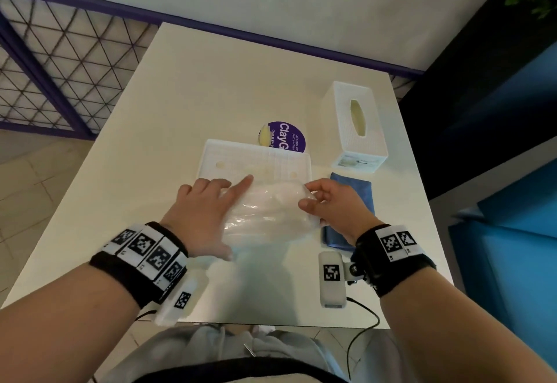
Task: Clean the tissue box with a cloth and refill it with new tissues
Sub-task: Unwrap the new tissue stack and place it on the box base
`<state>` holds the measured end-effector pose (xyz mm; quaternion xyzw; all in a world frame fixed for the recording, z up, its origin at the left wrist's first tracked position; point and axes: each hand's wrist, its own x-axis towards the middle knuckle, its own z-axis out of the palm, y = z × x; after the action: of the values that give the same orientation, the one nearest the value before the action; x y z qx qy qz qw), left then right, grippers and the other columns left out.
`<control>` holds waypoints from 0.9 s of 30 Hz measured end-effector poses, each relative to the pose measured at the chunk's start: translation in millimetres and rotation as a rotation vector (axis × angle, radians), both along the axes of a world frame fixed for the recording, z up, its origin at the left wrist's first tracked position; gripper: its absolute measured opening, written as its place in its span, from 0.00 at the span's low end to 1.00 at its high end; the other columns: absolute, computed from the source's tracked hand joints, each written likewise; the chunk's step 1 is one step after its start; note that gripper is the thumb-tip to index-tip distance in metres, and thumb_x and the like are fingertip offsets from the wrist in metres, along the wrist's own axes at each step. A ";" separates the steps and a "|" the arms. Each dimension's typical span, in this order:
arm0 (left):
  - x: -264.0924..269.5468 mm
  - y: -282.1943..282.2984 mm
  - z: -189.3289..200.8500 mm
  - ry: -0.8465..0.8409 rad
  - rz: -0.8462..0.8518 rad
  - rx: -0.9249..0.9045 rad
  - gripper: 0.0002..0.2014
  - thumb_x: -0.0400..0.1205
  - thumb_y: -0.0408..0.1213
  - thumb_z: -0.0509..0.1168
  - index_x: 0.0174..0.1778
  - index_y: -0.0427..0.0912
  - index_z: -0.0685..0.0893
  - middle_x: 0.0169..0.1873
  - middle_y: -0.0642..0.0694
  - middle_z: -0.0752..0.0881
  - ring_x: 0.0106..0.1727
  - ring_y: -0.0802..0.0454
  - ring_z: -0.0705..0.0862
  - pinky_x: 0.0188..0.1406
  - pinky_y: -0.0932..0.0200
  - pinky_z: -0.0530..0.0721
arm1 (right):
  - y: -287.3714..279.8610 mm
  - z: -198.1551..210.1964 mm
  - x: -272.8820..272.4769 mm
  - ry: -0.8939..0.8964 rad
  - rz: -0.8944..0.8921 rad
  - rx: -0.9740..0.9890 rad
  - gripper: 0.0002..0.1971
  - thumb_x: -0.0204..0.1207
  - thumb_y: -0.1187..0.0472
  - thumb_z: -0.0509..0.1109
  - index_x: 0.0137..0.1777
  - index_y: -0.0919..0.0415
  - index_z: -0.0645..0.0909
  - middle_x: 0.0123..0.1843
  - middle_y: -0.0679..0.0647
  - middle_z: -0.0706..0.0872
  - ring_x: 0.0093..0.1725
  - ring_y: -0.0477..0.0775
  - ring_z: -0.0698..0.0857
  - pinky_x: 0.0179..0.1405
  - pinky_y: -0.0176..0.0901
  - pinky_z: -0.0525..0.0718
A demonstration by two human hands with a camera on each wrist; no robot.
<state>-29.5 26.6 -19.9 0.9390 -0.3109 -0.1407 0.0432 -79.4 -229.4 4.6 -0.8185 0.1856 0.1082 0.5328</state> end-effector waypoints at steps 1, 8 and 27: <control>0.5 3.7 2.1 -0.073 0.009 -0.038 0.69 0.51 0.72 0.72 0.82 0.61 0.36 0.72 0.48 0.69 0.67 0.44 0.67 0.63 0.47 0.65 | -0.6 2.0 -0.8 -0.057 0.004 0.010 0.12 0.70 0.65 0.78 0.47 0.49 0.82 0.48 0.59 0.87 0.42 0.55 0.86 0.45 0.53 0.87; -7.0 32.4 6.8 -0.156 -0.101 -0.226 0.48 0.55 0.78 0.65 0.70 0.57 0.76 0.48 0.56 0.76 0.52 0.52 0.71 0.54 0.55 0.62 | -22.9 -9.2 -21.0 0.171 0.200 0.291 0.18 0.56 0.78 0.66 0.41 0.57 0.80 0.60 0.46 0.83 0.55 0.48 0.83 0.48 0.53 0.79; 15.3 22.3 17.7 -0.296 -0.106 -0.480 0.34 0.56 0.24 0.78 0.53 0.58 0.76 0.74 0.41 0.65 0.77 0.36 0.65 0.64 0.50 0.58 | 48.2 8.8 15.0 0.333 0.378 0.082 0.43 0.72 0.47 0.74 0.83 0.46 0.54 0.74 0.50 0.75 0.66 0.54 0.78 0.55 0.44 0.75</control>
<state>-14.2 49.0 -2.2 0.8947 -0.3867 0.0737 0.2108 -64.4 -181.2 13.4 -0.7871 0.1100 0.3469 0.4980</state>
